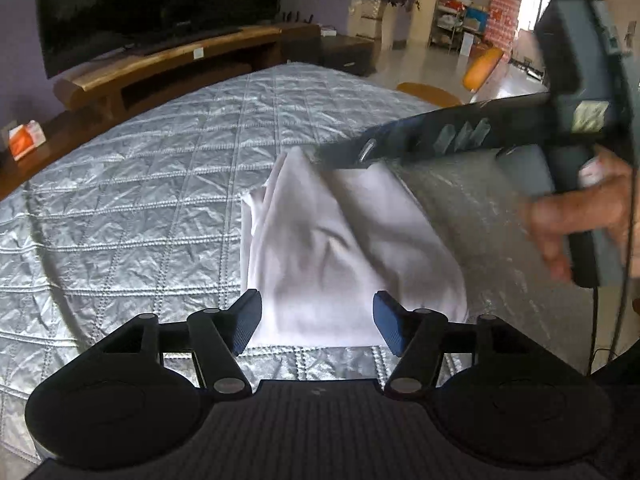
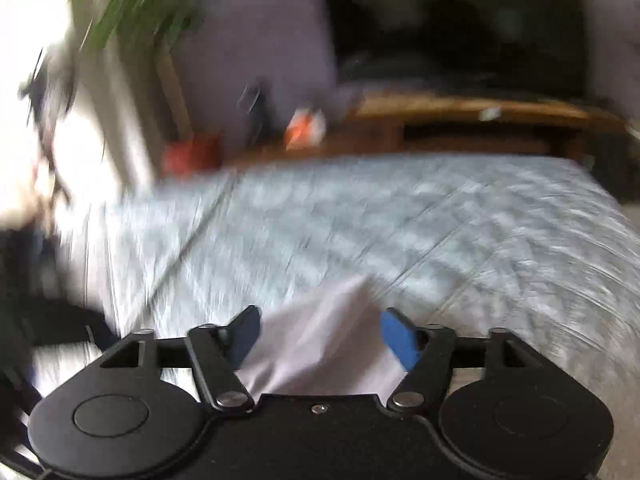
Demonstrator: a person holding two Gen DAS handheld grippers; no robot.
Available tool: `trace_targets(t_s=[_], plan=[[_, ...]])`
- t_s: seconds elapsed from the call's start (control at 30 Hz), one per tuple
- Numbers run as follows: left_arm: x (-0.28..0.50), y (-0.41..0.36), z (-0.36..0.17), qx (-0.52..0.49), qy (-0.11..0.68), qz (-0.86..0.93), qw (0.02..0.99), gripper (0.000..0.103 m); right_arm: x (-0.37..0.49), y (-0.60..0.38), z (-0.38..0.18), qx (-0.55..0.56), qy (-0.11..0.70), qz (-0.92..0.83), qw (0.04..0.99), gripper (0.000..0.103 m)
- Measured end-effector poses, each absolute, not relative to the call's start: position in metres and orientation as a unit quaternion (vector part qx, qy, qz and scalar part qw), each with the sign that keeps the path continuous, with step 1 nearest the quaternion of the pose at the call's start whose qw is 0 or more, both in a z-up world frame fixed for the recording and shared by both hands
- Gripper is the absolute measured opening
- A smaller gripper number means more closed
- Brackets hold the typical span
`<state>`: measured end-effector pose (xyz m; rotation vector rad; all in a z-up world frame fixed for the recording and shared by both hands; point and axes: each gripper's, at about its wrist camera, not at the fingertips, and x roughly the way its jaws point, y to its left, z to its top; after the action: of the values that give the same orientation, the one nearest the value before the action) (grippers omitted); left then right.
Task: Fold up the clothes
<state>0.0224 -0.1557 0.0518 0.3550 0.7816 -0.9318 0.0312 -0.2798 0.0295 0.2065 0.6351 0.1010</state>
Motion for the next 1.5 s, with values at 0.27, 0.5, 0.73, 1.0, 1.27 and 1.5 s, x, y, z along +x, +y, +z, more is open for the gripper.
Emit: trace_targets(t_s=[0.27,0.5,0.73,1.0,1.27,1.5], plan=[[0.032,-0.149,0.058,0.14,0.36,-0.427,0.818,0.069,0.016,-0.302,0.008,0.146,0.356,-0.025,0.923,0.07],[0.049,-0.158,0.06,0.112,0.344,-0.412,0.836,0.072,0.018,-0.298,-0.001,0.131,0.345,-0.051,0.928,0.05],[0.062,-0.168,0.058,0.119,0.337,-0.398,0.845,0.072,0.014,-0.272,0.005,0.037,0.321,-0.063,0.944,0.049],[0.062,-0.175,0.055,0.126,0.334,-0.397,0.846,0.072,0.017,-0.273,0.003,0.032,0.321,-0.06,0.945,0.04],[0.081,-0.188,0.045,0.106,0.353,-0.368,0.854,0.073,0.022,-0.27,0.0,0.019,0.325,-0.059,0.944,0.032],[0.082,-0.183,0.03,0.085,0.376,-0.341,0.858,0.074,0.021,-0.281,-0.002,0.021,0.329,-0.087,0.94,0.017]])
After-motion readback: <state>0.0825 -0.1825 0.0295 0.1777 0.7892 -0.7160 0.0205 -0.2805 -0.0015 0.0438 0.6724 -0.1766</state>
